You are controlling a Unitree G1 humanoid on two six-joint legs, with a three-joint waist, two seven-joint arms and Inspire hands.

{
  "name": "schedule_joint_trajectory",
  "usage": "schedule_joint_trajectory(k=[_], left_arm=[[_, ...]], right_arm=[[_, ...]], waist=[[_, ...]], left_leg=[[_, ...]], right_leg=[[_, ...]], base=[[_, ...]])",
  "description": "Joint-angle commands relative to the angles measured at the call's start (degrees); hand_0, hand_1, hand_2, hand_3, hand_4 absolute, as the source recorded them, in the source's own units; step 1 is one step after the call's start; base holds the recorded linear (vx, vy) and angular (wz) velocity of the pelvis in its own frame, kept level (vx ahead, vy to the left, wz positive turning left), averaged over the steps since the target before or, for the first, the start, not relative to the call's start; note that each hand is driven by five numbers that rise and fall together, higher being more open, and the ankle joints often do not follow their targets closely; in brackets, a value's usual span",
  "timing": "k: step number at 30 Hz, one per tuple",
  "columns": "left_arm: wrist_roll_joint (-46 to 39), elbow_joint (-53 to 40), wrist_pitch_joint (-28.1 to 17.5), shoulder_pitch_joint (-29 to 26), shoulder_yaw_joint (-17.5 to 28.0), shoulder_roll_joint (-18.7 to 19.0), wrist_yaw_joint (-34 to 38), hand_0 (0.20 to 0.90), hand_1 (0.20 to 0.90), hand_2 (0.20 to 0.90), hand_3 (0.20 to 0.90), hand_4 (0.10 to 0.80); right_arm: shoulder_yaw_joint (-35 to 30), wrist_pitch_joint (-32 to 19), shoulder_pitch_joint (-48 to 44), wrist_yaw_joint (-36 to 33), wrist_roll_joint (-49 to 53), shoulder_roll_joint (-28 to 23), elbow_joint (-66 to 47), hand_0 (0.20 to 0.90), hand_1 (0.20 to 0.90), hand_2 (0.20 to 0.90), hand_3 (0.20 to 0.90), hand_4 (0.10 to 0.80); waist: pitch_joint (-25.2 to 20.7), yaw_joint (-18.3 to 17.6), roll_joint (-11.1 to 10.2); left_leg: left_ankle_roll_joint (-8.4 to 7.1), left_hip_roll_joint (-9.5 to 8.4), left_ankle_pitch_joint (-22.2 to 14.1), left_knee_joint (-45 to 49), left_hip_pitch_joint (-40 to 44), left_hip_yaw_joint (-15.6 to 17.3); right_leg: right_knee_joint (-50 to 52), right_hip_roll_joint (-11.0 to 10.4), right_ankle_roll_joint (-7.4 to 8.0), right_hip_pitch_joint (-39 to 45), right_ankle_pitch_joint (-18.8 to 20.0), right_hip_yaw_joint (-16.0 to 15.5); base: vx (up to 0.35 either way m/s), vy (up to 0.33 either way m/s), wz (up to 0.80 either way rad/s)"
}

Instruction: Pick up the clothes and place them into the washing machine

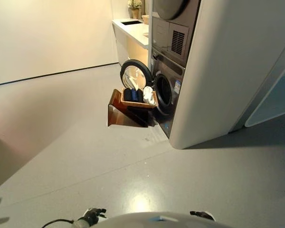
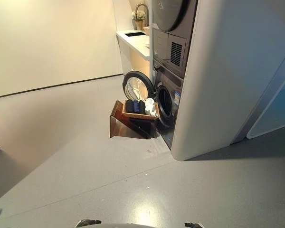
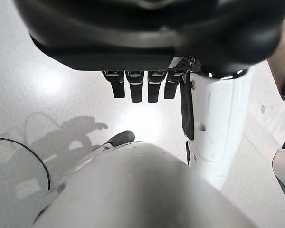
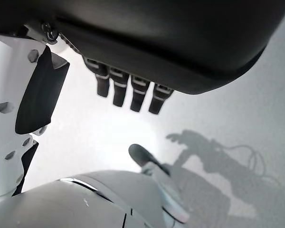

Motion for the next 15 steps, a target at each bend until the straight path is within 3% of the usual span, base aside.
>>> schedule_joint_trajectory(k=[1, 6, 10, 11, 12, 15], left_arm=[[-0.20, 2.35, -0.49, -4.02, 3.11, -0.29, 2.16, 0.900, 0.900, 0.900, 0.900, 0.800], [-1.81, 1.50, -1.11, -5.44, 4.18, 0.34, 3.36, 0.900, 0.900, 0.900, 0.900, 0.800], [-2.57, 1.28, -1.11, -6.14, 4.03, 0.88, 2.37, 0.900, 0.900, 0.900, 0.900, 0.800], [-3.04, 0.23, -1.45, -6.28, 3.74, 1.48, 1.75, 0.900, 0.900, 0.900, 0.900, 0.800], [-3.10, -0.12, -1.54, -6.56, 3.59, 2.03, 1.77, 0.900, 0.900, 0.900, 0.900, 0.800], [-3.26, 0.95, -1.36, -6.60, 4.17, 2.27, 2.15, 0.900, 0.900, 0.900, 0.900, 0.800]], right_arm=[[1.42, 0.84, -4.27, -0.57, -0.18, -0.62, 5.39, 0.900, 0.900, 0.900, 0.900, 0.800], [-1.53, 0.15, -5.11, -1.41, 3.37, -1.41, 6.01, 0.900, 0.900, 0.900, 0.900, 0.800], [-3.21, -0.10, -4.96, -1.31, 5.58, -1.93, 6.46, 0.900, 0.900, 0.900, 0.900, 0.800], [-3.55, -0.42, -4.48, -1.07, 6.67, -2.22, 6.24, 0.900, 0.900, 0.900, 0.900, 0.800], [-3.57, -0.58, -4.51, -1.06, 7.36, -2.03, 6.29, 0.900, 0.900, 0.900, 0.900, 0.800], [-4.98, -0.69, -3.36, -1.39, 8.21, -1.69, 7.09, 0.900, 0.900, 0.900, 0.900, 0.800]], waist=[[2.84, -0.08, -3.37], [3.89, 0.04, -3.02], [5.44, -0.94, -2.32], [6.96, -1.93, -1.63], [7.99, -2.50, -1.20], [8.44, -3.78, -0.30]], left_leg=[[-0.65, -2.62, -7.52, 4.05, -1.28, -1.15], [1.49, -4.19, -9.57, 6.29, -1.65, -2.03], [2.87, -5.06, -10.68, 7.10, 0.22, -3.75], [3.87, -5.19, -11.26, 7.92, 1.25, -5.04], [4.24, -4.97, -11.34, 8.23, 1.54, -5.62], [3.60, -4.89, -12.52, 7.83, 3.85, -6.97]], right_leg=[[3.17, -5.60, 3.96, 1.20, -6.55, -0.47], [13.98, -6.88, 4.49, -2.91, -7.86, -0.18], [25.39, -7.61, 4.16, -7.12, -4.56, 1.06], [33.50, -6.89, 3.53, -10.98, -2.08, 2.87], [38.09, -5.53, 3.24, -13.89, -2.38, 3.85], [36.29, -5.66, 2.47, -17.45, -4.69, 2.61]], base=[[0.025, 0.081, 0.01], [0.073, 0.146, 0.03], [0.118, 0.172, 0.02], [0.104, 0.174, 0.12], [0.159, 0.219, 0.11], [0.213, 0.071, 0.21]])
